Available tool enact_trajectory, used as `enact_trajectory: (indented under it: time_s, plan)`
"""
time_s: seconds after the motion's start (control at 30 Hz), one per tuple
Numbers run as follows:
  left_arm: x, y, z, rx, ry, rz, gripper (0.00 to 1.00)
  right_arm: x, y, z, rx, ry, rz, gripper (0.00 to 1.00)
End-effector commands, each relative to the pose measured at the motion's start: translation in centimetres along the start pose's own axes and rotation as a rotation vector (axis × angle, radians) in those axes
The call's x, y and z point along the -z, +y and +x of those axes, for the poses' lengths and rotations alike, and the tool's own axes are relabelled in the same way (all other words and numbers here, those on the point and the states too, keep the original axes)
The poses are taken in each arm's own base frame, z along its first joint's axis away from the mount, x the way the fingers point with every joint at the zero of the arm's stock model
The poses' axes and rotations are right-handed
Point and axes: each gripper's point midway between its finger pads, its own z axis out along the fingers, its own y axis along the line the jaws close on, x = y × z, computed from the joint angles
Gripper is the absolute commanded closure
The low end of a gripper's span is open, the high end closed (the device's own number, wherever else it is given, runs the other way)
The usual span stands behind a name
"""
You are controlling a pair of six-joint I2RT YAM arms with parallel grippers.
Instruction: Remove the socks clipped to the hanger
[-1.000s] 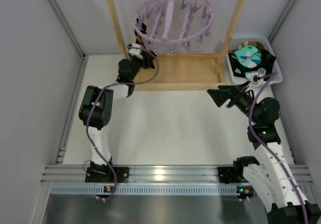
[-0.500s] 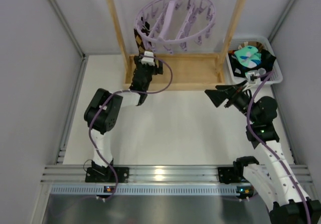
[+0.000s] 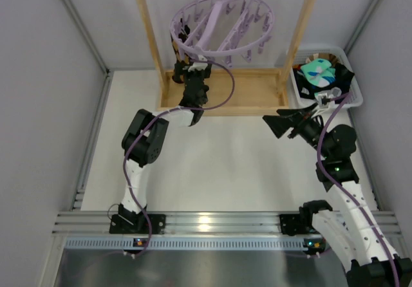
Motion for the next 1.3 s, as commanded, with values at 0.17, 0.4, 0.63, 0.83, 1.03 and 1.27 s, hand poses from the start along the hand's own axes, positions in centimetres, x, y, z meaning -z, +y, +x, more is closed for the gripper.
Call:
enact_trajectory:
  time_s: [0.17,0.4,0.63,0.83,1.03,1.27]
  plan:
    - [-3.3,2.7,2.0,-0.063,-0.02,-0.061,0.02,-0.7,0.8,0.0,0.03,-0.016,-0.044,0.01]
    - [-4.6,3.0,3.1,-0.098,-0.032,-0.021,0.19,-1.6,0.7,0.8,0.027,0.003,-0.043,0.0]
    - [-3.9,3.9,3.2,-0.076,-0.037,-0.018,0.65,-2.3,0.7,1.5,0.026,0.027,-0.042,0.01]
    - [-3.6,4.6,2.9,-0.058,-0.049,-0.026,1.0,-2.3,0.8,1.6,0.034,0.028,-0.036,0.01]
    - [-1.9,5.4,2.2,0.005,-0.031,-0.027,1.0,-2.3,1.0,1.7,0.035,0.028,-0.039,0.01]
    - [2.3,5.0,1.0,0.092,0.008,-0.027,1.0,-1.9,1.2,1.4,0.048,0.018,-0.035,0.01]
